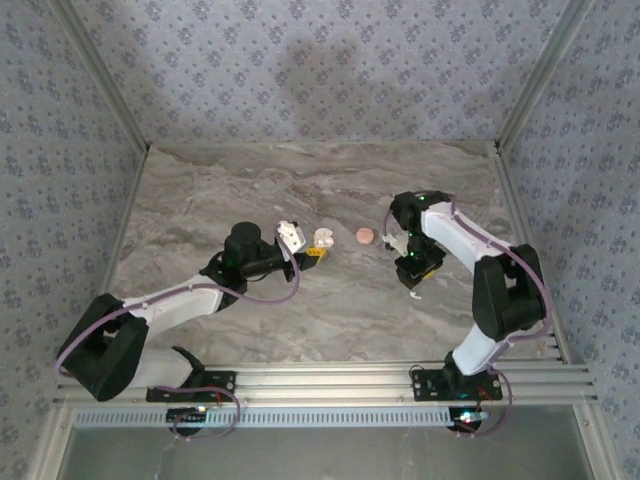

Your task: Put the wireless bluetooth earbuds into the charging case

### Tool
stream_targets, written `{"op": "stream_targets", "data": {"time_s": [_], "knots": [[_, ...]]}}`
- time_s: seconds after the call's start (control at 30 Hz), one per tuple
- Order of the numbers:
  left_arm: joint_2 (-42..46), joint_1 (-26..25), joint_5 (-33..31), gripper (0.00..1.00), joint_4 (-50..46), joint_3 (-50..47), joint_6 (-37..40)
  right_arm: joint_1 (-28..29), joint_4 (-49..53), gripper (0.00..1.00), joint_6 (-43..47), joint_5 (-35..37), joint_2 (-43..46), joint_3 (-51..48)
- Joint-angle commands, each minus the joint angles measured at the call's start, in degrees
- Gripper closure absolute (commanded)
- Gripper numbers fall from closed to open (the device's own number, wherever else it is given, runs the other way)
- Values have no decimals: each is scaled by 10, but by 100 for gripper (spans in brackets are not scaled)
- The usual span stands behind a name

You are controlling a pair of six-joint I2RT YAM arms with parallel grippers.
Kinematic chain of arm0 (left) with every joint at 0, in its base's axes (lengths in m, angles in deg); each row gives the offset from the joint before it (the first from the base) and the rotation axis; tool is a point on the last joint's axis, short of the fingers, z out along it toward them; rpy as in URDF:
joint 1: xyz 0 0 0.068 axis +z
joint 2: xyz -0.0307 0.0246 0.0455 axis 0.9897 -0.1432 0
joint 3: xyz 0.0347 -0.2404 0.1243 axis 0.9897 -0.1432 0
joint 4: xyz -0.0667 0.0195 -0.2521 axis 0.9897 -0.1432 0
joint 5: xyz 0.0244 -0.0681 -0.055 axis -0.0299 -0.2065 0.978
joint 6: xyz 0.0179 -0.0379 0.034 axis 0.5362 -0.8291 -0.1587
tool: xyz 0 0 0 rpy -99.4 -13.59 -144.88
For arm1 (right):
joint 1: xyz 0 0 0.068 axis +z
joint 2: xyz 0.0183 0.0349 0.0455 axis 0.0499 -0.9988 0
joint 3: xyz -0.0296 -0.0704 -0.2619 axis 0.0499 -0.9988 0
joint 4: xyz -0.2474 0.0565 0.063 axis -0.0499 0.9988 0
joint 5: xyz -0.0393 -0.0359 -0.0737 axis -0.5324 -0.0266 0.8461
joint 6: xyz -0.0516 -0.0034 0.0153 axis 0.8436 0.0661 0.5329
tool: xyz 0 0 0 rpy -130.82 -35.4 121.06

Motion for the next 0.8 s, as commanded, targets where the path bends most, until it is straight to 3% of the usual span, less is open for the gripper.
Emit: {"op": "stream_targets", "data": {"time_s": [0.0, 0.77], "knots": [[16, 2, 0, 83, 4, -1, 11, -3, 8, 54, 38, 9, -20, -20], [12, 2, -12, 83, 4, -1, 4, -1, -88, 59, 34, 6, -88, -46]]}}
